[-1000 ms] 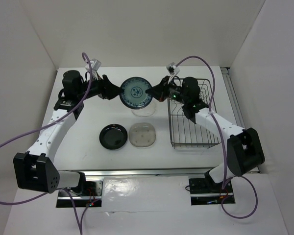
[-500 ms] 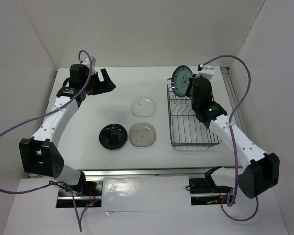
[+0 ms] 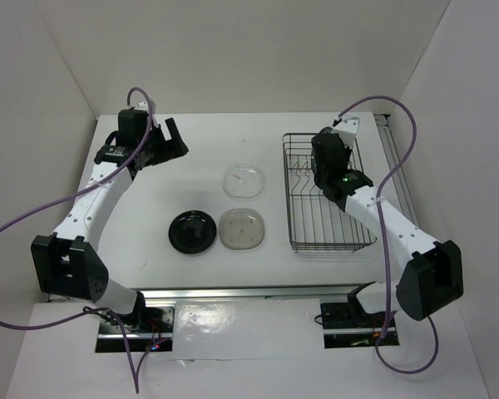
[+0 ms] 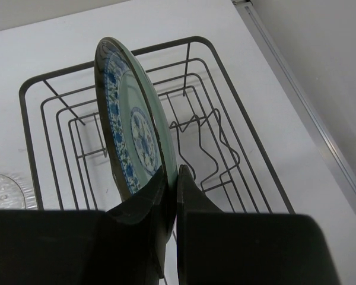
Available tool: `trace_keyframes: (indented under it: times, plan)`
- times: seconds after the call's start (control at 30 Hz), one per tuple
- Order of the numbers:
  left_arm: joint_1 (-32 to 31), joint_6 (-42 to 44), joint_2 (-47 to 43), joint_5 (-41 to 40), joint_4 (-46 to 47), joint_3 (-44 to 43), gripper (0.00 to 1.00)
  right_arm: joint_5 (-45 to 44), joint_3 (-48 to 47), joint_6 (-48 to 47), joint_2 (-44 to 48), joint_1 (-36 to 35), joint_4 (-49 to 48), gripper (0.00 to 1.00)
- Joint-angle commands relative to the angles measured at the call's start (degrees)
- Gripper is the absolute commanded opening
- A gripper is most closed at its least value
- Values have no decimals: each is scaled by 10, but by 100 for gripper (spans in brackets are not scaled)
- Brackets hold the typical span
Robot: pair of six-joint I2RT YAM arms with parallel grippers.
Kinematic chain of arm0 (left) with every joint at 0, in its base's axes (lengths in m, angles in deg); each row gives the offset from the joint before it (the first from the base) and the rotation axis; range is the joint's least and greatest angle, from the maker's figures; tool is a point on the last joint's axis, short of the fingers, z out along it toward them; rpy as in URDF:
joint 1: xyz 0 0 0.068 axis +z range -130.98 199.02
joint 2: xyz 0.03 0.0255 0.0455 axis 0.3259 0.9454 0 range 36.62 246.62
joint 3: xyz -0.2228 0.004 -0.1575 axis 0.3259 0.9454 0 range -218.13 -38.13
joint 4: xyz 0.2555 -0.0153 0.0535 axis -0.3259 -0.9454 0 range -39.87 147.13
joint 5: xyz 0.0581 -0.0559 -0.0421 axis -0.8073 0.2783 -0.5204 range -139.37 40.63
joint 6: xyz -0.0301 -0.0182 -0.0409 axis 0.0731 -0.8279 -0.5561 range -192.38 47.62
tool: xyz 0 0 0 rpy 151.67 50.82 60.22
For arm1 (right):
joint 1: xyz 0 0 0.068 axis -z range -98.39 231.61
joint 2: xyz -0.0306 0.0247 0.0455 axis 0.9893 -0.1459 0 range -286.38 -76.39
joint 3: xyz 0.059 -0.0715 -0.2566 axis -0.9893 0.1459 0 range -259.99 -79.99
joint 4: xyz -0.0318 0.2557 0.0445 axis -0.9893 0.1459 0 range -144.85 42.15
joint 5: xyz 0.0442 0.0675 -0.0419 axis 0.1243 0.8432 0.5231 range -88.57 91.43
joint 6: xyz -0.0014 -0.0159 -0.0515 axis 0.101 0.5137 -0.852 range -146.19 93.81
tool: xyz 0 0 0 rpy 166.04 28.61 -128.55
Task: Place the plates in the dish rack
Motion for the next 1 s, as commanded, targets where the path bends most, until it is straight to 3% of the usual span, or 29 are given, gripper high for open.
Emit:
trace_keyframes:
  times: [0.0,0.57,0.67,0.83,0.97]
  plan:
    - [-2,-9,-2,-7,-2,-24,100,-15,-10,12,0,-5,-12,0]
    - [-2,-9,14,20,4,-19,100,24,-16,17,-66,-16,-43,2]
    - [-2,-9,19,20,4,-14,100,30,-10,17,-71,-16,-48,16]
    - [-2,-9,32,34,9,-14,100,37,-10,17,-89,-16,-53,54]
    - [-2,-9,65,73,46,-2,100,37,-17,12,-102,-16,-59,60]
